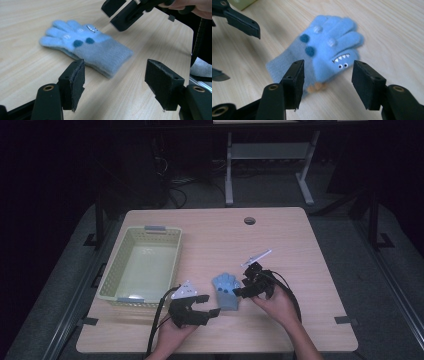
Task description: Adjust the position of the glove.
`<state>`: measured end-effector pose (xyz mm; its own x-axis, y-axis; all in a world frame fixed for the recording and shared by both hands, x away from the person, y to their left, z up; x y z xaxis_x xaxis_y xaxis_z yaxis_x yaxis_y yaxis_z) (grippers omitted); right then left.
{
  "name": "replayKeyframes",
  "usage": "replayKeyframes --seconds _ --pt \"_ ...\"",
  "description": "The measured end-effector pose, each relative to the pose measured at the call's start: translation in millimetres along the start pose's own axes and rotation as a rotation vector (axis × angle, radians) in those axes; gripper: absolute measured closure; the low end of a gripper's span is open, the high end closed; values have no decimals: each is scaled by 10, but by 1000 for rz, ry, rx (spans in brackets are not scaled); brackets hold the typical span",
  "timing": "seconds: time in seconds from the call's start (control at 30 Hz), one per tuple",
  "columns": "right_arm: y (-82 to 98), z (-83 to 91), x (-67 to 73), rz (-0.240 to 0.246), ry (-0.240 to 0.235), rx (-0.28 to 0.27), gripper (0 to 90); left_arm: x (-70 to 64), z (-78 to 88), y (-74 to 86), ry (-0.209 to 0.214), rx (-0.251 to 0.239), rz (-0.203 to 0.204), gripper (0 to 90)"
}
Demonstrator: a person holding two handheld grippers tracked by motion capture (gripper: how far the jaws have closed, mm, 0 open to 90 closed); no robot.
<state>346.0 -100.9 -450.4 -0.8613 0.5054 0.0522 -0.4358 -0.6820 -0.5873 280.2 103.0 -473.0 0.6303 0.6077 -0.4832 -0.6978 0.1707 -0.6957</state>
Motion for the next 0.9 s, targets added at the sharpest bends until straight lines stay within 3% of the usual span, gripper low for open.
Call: replayKeyframes --seconds 0.1,0.2,0.23,0.27,0.33,0.5,0.57,0.67,0.7,0.87,0.9 --pt "71 32 -2 -25 -1 -17 407 -27 -14 5 -5 3 -2 335" --pt "163 45 -20 -64 12 -44 387 -19 -33 -1 -12 18 25 335" --pt "183 53 -19 -86 15 -55 387 19 -37 -18 -14 25 59 335" --pt "183 53 -19 -86 15 -55 387 19 -37 -18 -14 25 59 337" --pt "220 53 -27 -123 12 -68 378 50 -37 -43 -2 23 119 347" --pt "251 30 -21 -155 3 -73 383 111 -114 -122 -1 47 208 358" --pt "263 14 -14 -156 1 -75 387 119 -132 -131 2 53 222 362" --pt "279 -1 -1 -179 -19 -85 389 138 -182 -151 9 70 273 362" --pt "296 -23 9 -197 -38 -101 389 154 -209 -154 20 84 314 383" --pt "324 -64 24 -216 -53 -113 388 181 -264 -168 39 94 400 395" --pt "331 -84 36 -239 -66 -122 388 192 -273 -173 41 98 417 396"
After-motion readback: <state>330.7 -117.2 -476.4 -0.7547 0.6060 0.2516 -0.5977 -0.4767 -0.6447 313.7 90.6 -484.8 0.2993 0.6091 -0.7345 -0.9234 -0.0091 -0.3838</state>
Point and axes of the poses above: each handheld gripper's, and its own axes: z roughly backward along the jaws, y roughly out of its underside, x roughly to its left, the point moved 4 cm from there along -z, roughly forward along the jaws, and after that the axes turned 15 degrees about z, right-handed, at the moved point
